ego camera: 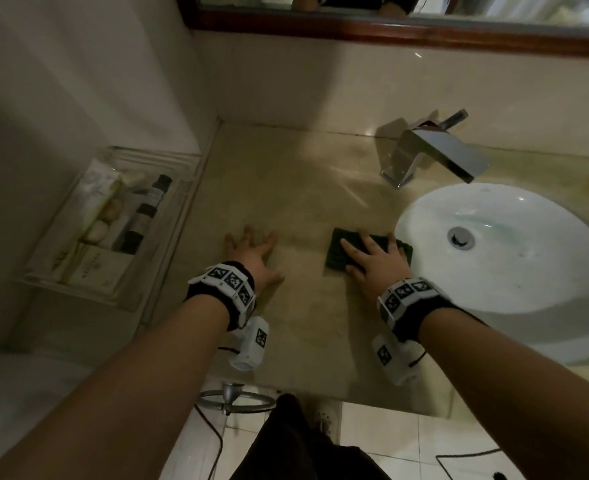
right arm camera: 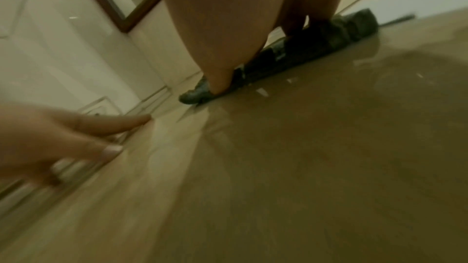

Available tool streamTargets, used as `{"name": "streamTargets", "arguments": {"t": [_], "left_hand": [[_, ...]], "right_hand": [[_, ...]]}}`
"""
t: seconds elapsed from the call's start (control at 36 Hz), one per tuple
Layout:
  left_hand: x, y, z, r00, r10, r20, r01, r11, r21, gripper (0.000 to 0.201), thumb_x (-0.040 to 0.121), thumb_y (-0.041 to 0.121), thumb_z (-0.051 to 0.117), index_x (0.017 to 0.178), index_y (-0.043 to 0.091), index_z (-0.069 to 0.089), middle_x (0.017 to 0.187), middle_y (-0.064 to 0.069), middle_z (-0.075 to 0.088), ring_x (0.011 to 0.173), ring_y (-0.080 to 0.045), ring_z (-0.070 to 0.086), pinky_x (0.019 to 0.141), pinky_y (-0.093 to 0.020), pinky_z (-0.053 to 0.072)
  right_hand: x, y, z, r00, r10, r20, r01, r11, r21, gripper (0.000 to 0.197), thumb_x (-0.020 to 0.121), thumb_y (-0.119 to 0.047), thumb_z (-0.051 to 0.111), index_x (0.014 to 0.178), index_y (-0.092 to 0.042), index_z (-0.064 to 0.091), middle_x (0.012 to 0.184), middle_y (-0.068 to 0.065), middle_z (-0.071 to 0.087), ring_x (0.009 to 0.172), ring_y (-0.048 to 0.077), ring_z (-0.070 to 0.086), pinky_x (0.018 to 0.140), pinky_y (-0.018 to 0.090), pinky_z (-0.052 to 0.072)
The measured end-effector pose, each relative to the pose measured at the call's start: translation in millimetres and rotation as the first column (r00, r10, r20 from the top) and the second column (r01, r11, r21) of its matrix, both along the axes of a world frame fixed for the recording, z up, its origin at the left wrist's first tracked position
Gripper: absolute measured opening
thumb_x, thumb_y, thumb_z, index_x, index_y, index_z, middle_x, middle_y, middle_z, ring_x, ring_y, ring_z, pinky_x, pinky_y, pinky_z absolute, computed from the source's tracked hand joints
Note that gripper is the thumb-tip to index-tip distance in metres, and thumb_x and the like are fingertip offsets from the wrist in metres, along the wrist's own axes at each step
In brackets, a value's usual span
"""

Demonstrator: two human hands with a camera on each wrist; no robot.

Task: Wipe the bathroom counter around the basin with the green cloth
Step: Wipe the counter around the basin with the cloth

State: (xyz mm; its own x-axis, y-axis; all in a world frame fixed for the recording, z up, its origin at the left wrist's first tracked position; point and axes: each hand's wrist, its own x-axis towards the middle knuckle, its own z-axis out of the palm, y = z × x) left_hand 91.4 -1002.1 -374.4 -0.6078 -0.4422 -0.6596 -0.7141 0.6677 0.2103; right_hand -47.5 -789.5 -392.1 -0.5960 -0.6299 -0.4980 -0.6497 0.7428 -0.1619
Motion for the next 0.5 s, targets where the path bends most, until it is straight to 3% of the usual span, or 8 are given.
{"name": "streamTargets", "arguments": {"t": [0.25, 0.5], "left_hand": [[0.2, 0.2, -3.5, 1.000, 0.000, -0.001, 0.000, 1.000, -0.009, 0.090, 0.085, 0.055, 0.064, 0.152, 0.046, 0.004, 0.161, 0.000, -0.017, 0.145, -0.040, -0.016, 0.120, -0.051, 0.008], [7.9, 5.5, -0.7, 0.999, -0.037, 0.010, 0.037, 0.999, -0.033, 0.084, 0.090, 0.058, 0.053, 0.153, 0.042, 0.000, 0.162, 0.000, -0.016, 0.146, -0.039, -0.013, 0.118, -0.051, 0.008]], "right_hand": [[-5.1, -12.9, 2.8, 0.998, -0.060, 0.015, 0.060, 0.998, 0.014, 0.052, 0.100, -0.053, 0.026, 0.148, -0.052, 0.006, 0.162, -0.009, -0.005, 0.144, 0.046, -0.010, 0.118, 0.055, 0.002], [51.4, 6.7, 3.2, 0.999, 0.047, 0.025, -0.048, 0.999, 0.024, 0.053, 0.100, -0.052, 0.023, 0.149, -0.051, 0.002, 0.161, -0.008, -0.009, 0.143, 0.049, -0.008, 0.117, 0.057, -0.001]]}}
